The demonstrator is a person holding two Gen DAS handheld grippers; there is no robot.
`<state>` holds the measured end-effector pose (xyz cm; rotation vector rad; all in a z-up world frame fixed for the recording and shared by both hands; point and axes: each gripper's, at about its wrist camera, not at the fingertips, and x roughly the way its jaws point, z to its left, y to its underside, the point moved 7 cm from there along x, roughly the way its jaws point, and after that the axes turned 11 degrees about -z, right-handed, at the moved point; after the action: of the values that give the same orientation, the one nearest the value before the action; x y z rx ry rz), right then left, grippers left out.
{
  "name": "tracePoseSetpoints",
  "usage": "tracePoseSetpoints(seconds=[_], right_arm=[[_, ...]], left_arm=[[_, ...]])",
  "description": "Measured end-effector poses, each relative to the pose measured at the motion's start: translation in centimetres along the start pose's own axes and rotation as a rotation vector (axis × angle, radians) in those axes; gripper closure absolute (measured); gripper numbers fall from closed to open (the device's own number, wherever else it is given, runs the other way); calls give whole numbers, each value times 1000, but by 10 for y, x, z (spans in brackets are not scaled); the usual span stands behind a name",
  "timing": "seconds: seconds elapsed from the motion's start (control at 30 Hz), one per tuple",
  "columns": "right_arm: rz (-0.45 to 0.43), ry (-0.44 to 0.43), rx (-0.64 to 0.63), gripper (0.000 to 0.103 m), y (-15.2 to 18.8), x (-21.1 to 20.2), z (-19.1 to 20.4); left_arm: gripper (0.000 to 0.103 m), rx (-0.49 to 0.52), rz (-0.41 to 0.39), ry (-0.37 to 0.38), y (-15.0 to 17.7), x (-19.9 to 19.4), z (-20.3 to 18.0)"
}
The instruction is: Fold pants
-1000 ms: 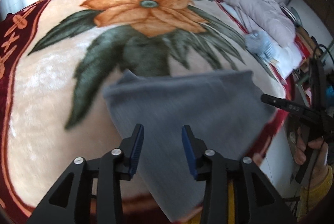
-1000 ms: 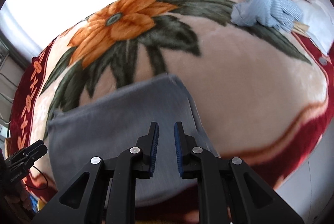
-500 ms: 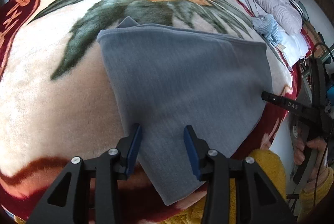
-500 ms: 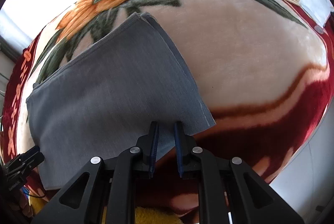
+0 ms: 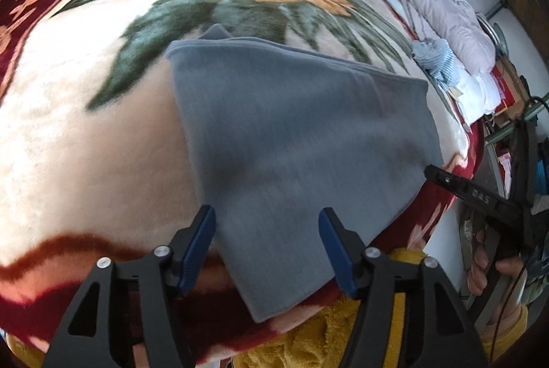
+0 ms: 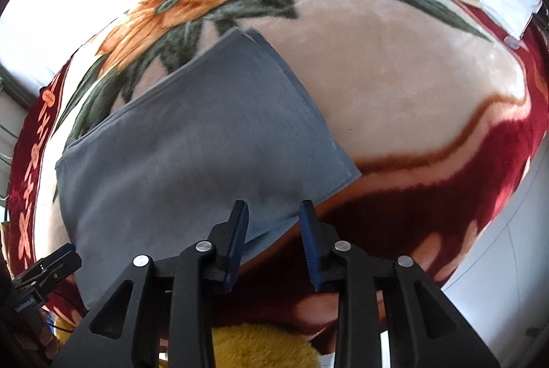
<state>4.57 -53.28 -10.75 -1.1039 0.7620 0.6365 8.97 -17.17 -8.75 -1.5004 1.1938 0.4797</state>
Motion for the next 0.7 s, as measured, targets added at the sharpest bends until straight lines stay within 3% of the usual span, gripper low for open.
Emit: tracePoseSetpoints(seconds=[0.2,0.5,0.7], right_arm=[[-21,-36,-40,70,9,-24,34],[-22,-131,-114,69,27,-38,103],[22,-174,-173,69,49,-35,145]], left_arm=[[35,-47,-29,-25,-3,-19,19],[35,2,-95,-99,-4,-52,42],[35,5,-101,-126,4,-62,57]])
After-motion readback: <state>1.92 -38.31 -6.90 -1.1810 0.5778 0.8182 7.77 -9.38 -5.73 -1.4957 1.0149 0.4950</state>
